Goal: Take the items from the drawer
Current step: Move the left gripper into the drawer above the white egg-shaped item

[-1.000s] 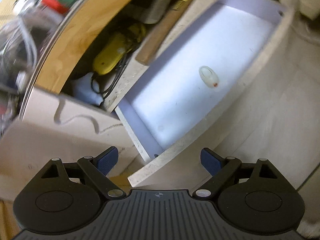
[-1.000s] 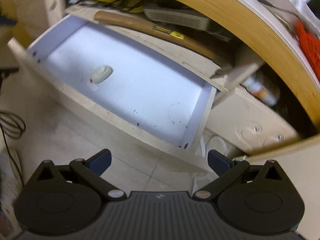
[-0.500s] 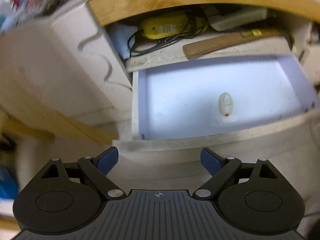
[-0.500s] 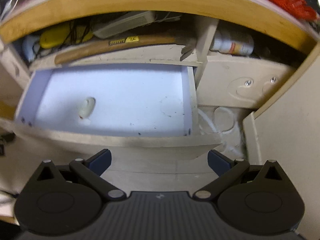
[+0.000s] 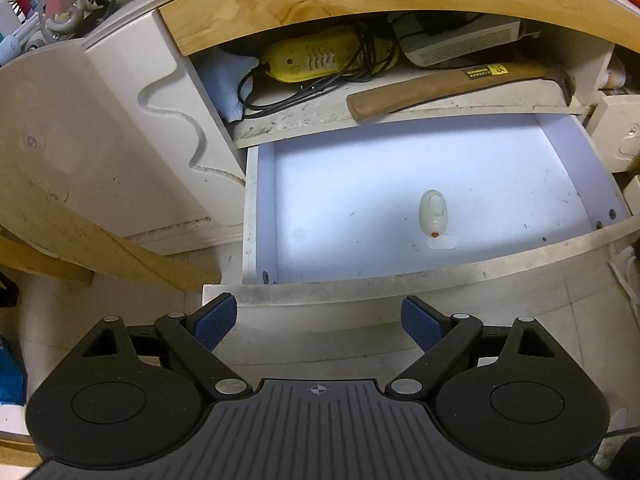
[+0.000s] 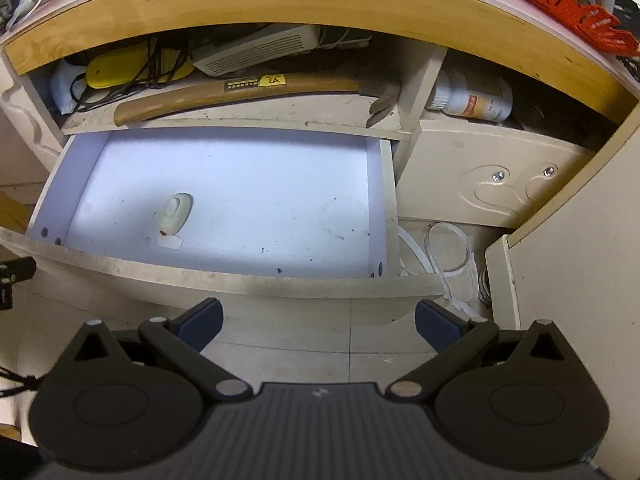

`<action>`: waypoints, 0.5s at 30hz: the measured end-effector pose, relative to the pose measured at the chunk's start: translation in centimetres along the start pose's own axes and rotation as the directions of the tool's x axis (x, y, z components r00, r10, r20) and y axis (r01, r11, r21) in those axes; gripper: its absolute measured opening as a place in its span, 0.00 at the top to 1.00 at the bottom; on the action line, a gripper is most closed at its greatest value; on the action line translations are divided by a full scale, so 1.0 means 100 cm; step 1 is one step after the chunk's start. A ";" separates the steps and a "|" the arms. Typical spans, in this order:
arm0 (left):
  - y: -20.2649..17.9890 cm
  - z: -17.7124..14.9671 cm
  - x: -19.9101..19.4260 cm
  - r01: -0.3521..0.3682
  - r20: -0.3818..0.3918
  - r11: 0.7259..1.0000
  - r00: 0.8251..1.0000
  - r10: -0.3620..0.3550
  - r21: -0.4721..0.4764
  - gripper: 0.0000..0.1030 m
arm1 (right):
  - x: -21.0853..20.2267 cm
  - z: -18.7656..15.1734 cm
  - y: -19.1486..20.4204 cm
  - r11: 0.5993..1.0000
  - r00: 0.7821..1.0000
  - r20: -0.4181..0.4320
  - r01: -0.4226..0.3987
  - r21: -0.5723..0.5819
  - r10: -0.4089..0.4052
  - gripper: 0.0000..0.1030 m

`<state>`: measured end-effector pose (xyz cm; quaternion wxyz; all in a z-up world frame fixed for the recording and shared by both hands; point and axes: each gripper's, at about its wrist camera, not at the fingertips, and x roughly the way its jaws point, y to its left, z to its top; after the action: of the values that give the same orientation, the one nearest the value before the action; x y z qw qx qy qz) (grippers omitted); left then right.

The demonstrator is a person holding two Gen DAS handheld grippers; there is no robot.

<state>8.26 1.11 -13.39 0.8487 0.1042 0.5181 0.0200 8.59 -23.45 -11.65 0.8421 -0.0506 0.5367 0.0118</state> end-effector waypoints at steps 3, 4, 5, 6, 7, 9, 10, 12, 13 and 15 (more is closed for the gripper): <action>-0.001 0.000 0.000 0.005 0.002 1.000 1.000 -0.005 0.006 0.12 | 0.000 0.000 0.001 1.000 1.000 -0.002 0.000 -0.005 0.000 0.00; -0.002 0.000 0.000 0.006 0.003 1.000 1.000 -0.006 0.008 0.12 | 0.000 -0.001 0.002 1.000 1.000 -0.001 0.003 -0.008 -0.003 0.00; -0.002 0.001 0.000 0.007 0.004 1.000 1.000 -0.007 0.010 0.12 | 0.000 -0.001 0.002 1.000 1.000 0.000 0.005 -0.011 -0.005 0.00; -0.002 0.001 0.000 0.007 0.004 1.000 1.000 -0.007 0.010 0.12 | 0.000 0.000 0.003 1.000 1.000 0.001 0.007 -0.014 -0.007 0.00; -0.002 0.002 0.001 0.007 0.004 1.000 1.000 -0.007 0.010 0.12 | 0.000 0.000 0.003 1.000 1.000 0.002 0.007 -0.013 -0.007 0.00; -0.003 0.002 0.001 0.007 0.005 1.000 1.000 -0.007 0.009 0.12 | -0.001 0.000 0.004 1.000 1.000 0.003 0.008 -0.012 -0.008 0.00; -0.003 0.002 0.001 0.007 0.005 1.000 1.000 -0.007 0.010 0.12 | 0.000 0.000 0.003 1.000 1.000 0.003 0.008 -0.011 -0.008 0.00; -0.002 0.003 0.001 0.009 0.003 1.000 1.000 -0.009 0.006 0.12 | 0.000 0.000 0.004 1.000 1.000 0.002 0.008 -0.013 -0.008 0.00; -0.002 0.004 0.001 0.011 0.003 1.000 1.000 -0.011 0.005 0.12 | 0.000 0.000 0.004 1.000 1.000 0.002 0.009 -0.015 -0.009 0.00; -0.002 0.007 0.000 0.015 0.004 1.000 1.000 -0.015 0.005 0.12 | 0.000 0.000 0.005 1.000 1.000 0.001 0.007 -0.016 -0.007 0.00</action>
<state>8.83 0.84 -13.16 0.8495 0.1026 0.5174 0.0119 8.59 -22.96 -11.67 0.8419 -0.0591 0.5362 0.0128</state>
